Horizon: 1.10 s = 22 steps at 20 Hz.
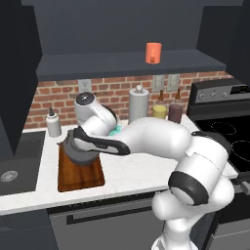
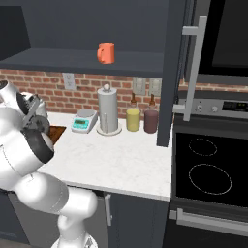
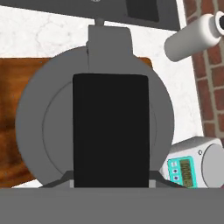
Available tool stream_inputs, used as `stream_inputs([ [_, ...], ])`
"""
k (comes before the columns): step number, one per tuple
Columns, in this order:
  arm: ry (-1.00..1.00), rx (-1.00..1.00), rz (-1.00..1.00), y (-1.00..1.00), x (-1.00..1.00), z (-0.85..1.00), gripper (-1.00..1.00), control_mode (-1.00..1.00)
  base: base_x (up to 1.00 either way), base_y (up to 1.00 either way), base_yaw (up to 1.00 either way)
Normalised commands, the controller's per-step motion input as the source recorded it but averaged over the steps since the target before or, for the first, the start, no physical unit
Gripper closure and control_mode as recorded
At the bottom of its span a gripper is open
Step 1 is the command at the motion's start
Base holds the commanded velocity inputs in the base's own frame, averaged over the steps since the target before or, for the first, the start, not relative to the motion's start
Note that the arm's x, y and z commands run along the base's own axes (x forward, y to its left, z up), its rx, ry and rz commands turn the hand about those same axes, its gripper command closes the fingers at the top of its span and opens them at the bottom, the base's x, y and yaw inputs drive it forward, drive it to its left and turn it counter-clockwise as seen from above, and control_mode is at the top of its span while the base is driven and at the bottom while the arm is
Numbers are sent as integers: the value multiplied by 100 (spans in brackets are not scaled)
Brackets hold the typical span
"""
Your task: Pick the kettle from the counter and place it on the tray. Then pick the mug from the cabinet and place it on the tray. Then close the cabinet doors.
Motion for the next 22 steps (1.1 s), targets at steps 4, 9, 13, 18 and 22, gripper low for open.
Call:
stream_inputs([
  [4,0,-5,0,18,51,-11,100,-100,0,0,0],
  [9,0,-1,0,18,43,-17,100,-100,0,0,0],
  [13,0,0,0,20,43,-19,100,-100,0,0,0],
  [18,0,0,0,30,41,-27,100,-100,0,0,0],
  [22,0,0,0,17,35,-24,100,-100,0,0,0],
])
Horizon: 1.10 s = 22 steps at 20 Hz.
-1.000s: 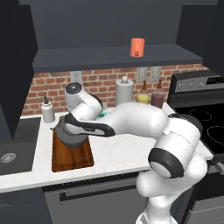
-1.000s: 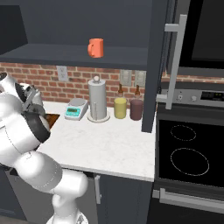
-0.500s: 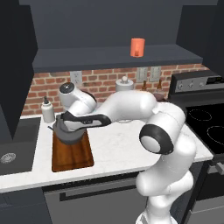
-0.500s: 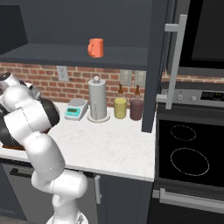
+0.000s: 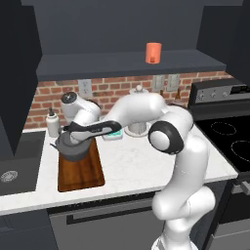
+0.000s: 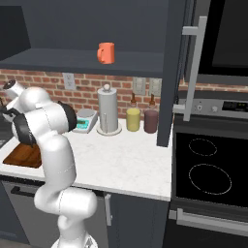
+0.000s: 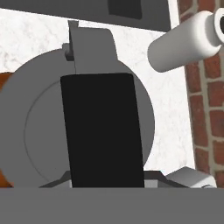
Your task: Pick the kettle from the counter and place it on the tray. Then pick the mug from the cabinet and place it on the tray. Then close the cabinet doors.
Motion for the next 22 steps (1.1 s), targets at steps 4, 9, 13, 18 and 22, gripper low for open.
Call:
stream_inputs([
  [4,0,0,0,8,27,-20,100,-100,0,0,0],
  [9,0,0,-1,0,5,-20,100,-100,0,0,0],
  [13,0,-2,-7,0,-6,-16,100,-100,0,0,0],
  [18,0,-1,-14,-2,-12,-11,100,-100,0,0,0],
  [22,0,0,-16,-9,-10,-11,100,-100,0,0,0],
])
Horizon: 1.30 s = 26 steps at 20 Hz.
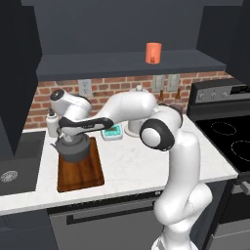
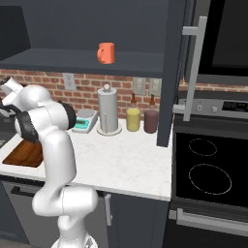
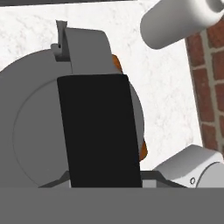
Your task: Pick the kettle from the counter and place it on the tray. Then pick the mug from the cabinet and place it on the tray. Then close the cabinet doors.
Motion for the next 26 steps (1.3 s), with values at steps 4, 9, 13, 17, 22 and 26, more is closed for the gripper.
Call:
stream_inputs([
  [4,-1,0,-12,-17,-2,-11,100,-100,0,0,0],
  [9,-2,0,-7,-23,-1,-11,-100,-100,0,0,0],
  [13,-5,0,-2,-18,-6,0,-100,-100,0,0,0],
  [17,-5,0,0,-11,-10,0,-100,-100,0,0,0],
  [22,-2,0,-3,-23,-9,6,-100,-100,0,0,0],
  [26,0,0,-7,-34,-18,16,-100,-100,0,0,0],
])
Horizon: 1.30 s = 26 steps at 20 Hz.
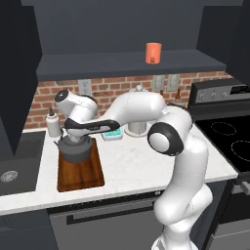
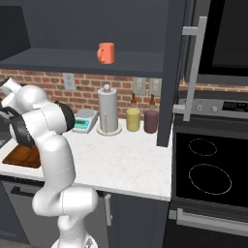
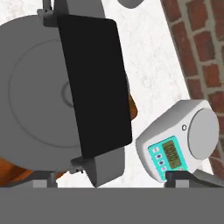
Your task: Pick the kettle from the counter and place it on the tray. Then pick the mug from the cabinet and place it on the tray. Then close the cabinet doors.
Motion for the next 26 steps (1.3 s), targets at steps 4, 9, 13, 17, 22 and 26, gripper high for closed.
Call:
stream_inputs([
  [4,0,3,-11,-26,-29,30,-100,-100,0,0,0],
  [9,0,3,-13,-23,-43,28,-100,-100,0,0,0],
  [13,0,4,-14,-33,-57,24,-100,-100,0,0,0],
  [17,-5,7,-15,-38,-64,29,-100,-100,0,0,0],
  [22,-14,14,-19,-46,-64,31,-100,-100,0,0,0],
  [26,-19,14,-27,-44,-57,31,-100,-100,0,0,0],
])
